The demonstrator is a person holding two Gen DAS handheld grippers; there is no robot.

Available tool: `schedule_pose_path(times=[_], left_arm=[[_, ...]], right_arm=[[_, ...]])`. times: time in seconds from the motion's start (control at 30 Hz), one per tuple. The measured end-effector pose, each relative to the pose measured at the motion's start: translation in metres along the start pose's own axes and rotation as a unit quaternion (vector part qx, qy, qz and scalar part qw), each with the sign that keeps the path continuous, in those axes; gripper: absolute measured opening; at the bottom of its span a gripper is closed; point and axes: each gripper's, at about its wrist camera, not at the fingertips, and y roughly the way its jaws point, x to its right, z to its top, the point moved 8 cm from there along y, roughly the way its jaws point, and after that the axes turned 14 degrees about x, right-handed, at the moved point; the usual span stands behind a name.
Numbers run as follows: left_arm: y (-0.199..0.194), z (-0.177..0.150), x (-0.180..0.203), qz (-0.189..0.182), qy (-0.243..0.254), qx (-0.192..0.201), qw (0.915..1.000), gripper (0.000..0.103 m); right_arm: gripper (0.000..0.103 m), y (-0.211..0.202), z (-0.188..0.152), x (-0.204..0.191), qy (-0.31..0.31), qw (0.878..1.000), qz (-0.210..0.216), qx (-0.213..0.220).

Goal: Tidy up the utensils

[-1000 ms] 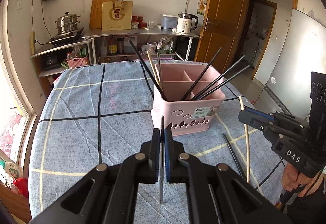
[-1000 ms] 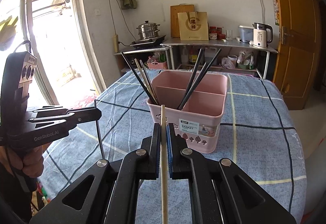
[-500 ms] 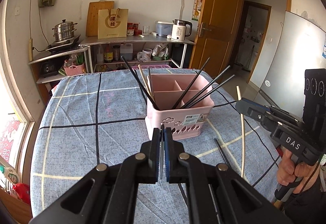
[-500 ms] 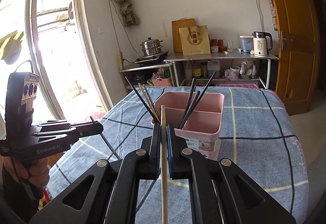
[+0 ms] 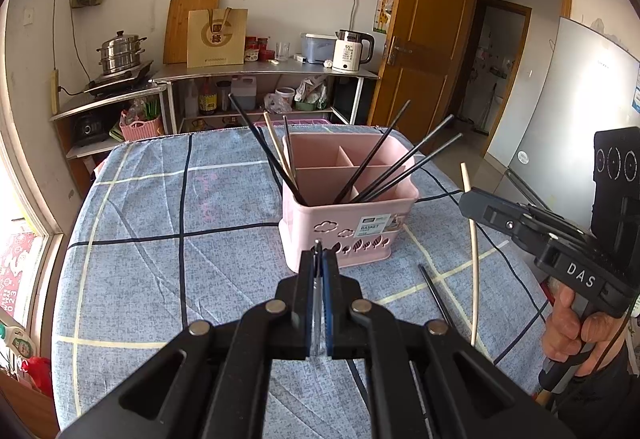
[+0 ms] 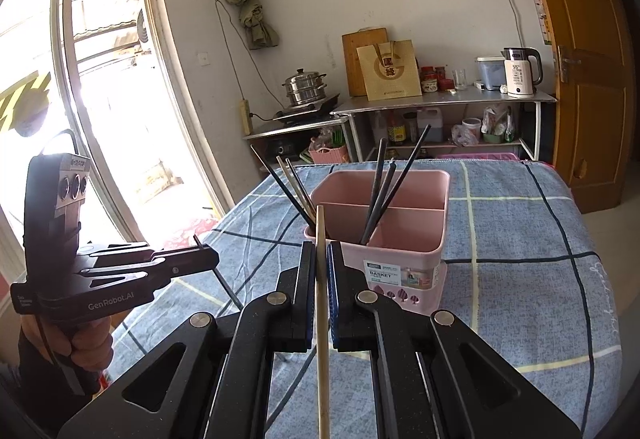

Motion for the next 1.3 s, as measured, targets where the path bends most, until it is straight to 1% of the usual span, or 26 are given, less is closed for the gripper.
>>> schedule_pose_path(times=[0.57, 0.7, 0.8, 0.87, 0.97, 1.03, 1.1, 1.3], left_arm=[[0.002, 0.0, 0.001, -0.002, 0.001, 0.0, 1.0, 0.004], [0.003, 0.0, 0.001, -0.001, 0.001, 0.001, 1.0, 0.004], [0.003, 0.0, 0.001, 0.0, 0.0, 0.001, 1.0, 0.004], [0.004, 0.0, -0.001, 0.001, -0.002, 0.001, 1.0, 0.004], [0.004, -0.001, -0.004, 0.002, -0.004, 0.001, 1.0, 0.004], [0.005, -0.001, -0.006, 0.002, -0.005, 0.001, 1.0, 0.004], [0.006, -0.001, -0.009, 0.003, -0.007, 0.001, 1.0, 0.004], [0.0, 0.001, -0.026, 0.007, -0.022, 0.009, 0.9997, 0.004]], right_arm=[[0.006, -0.002, 0.0, 0.005, 0.008, 1.0, 0.005, 0.004], [0.002, -0.005, 0.001, 0.004, -0.001, 1.0, 0.001, 0.005], [0.001, -0.005, 0.0, 0.005, 0.0, 1.0, 0.0, 0.002], [0.001, -0.001, -0.003, 0.009, 0.001, 1.0, -0.009, -0.005], [0.002, 0.008, -0.013, 0.014, 0.014, 0.999, -0.014, -0.027], [0.009, 0.014, -0.022, 0.016, 0.013, 0.999, -0.017, -0.041], [0.013, 0.02, -0.029, 0.015, 0.011, 0.999, -0.015, -0.051], [0.015, 0.037, -0.055, 0.002, -0.028, 0.995, -0.008, -0.092]])
